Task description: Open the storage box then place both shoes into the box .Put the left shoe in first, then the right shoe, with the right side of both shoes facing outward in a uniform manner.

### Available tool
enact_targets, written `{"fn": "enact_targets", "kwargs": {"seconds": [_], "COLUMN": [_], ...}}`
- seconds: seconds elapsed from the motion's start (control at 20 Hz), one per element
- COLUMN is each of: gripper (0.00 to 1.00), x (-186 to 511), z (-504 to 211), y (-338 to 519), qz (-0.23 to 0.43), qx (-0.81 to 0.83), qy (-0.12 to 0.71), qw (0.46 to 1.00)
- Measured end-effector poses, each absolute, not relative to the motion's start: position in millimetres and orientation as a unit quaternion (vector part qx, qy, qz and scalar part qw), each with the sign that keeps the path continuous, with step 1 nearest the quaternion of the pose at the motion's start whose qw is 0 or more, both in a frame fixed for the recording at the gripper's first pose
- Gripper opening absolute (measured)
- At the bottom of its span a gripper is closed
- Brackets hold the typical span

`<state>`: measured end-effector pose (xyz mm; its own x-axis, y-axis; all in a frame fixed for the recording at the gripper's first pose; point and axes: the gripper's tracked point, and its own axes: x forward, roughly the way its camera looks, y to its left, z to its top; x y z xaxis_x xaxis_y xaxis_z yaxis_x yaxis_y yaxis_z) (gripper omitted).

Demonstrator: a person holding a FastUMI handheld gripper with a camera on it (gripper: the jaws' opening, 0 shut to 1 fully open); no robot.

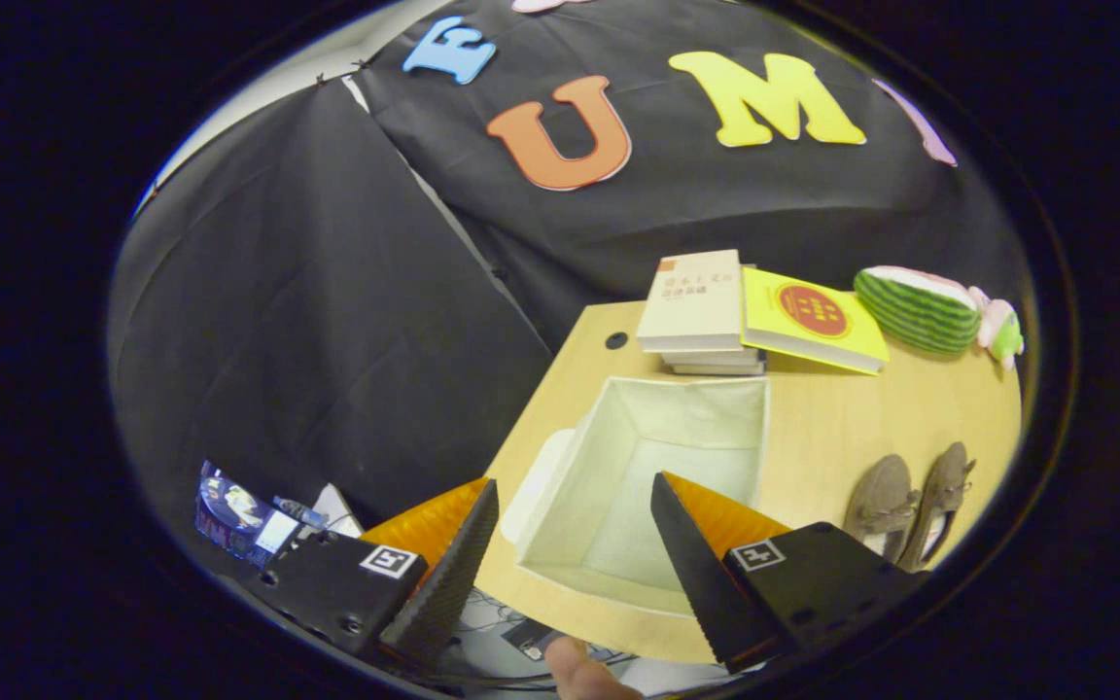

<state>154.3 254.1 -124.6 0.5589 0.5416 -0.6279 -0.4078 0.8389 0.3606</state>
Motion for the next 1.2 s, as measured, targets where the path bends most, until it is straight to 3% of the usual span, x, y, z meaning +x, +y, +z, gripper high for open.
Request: {"fn": "enact_targets", "kwargs": {"seconds": [0.55,0.75,1.2], "gripper": [1.00,0.97,0.56], "x": [163.7,176.0,184.1], "z": [-204.7,-241.9,-337.5], "y": [46.8,-2.0,-53.4], "qz": [0.099,0.066,0.014], "qx": [0.001,-0.042,-0.107], "qy": [0.441,0.457,0.545], "qw": [0.892,0.886,0.832]}}
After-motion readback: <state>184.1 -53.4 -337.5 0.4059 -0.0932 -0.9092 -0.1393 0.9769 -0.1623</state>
